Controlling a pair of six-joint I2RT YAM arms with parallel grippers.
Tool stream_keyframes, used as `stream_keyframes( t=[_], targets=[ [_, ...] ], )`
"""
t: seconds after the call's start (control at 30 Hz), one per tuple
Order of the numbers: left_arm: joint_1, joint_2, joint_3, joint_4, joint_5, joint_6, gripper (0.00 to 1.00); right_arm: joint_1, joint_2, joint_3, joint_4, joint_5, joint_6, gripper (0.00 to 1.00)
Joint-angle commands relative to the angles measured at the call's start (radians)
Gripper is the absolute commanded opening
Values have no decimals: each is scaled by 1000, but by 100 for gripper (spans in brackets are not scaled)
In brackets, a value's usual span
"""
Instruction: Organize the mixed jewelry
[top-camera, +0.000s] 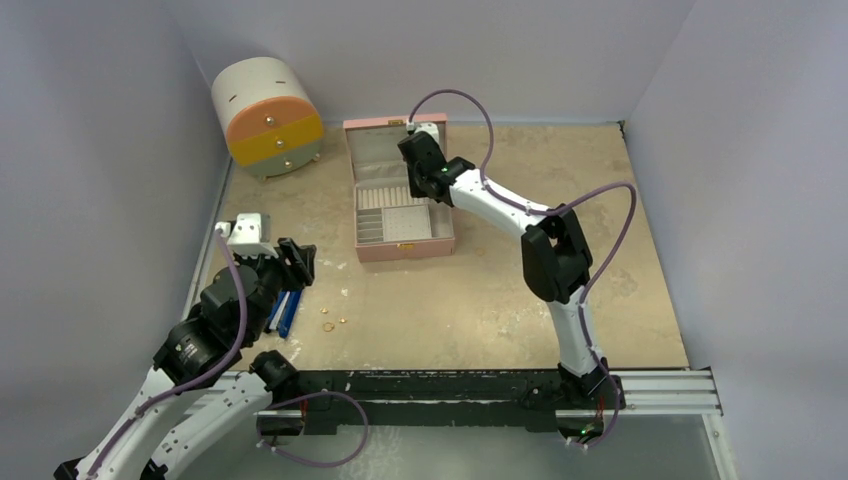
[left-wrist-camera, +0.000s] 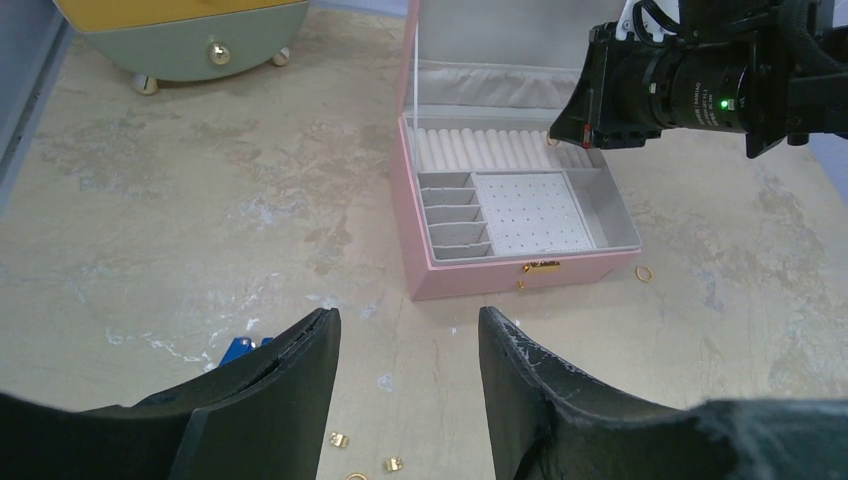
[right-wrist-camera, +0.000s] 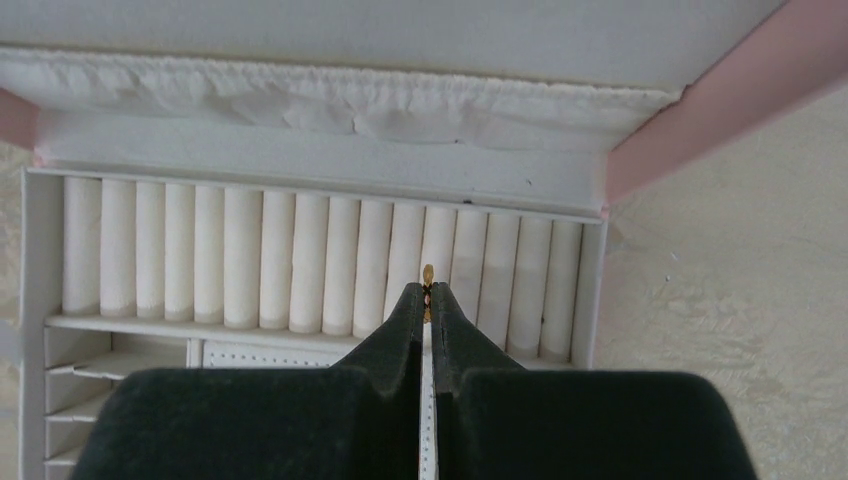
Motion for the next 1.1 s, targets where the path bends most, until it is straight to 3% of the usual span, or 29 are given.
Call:
stream_keyframes(
  t=[0.0, 1.07],
  targets=[
    [-3, -13, -3, 49, -31, 19, 53, -1, 15, 63, 39, 7, 16, 0],
    [-3, 0, 0, 45, -37, 18, 53, -13, 105, -58, 68, 27, 112, 0]
  ],
)
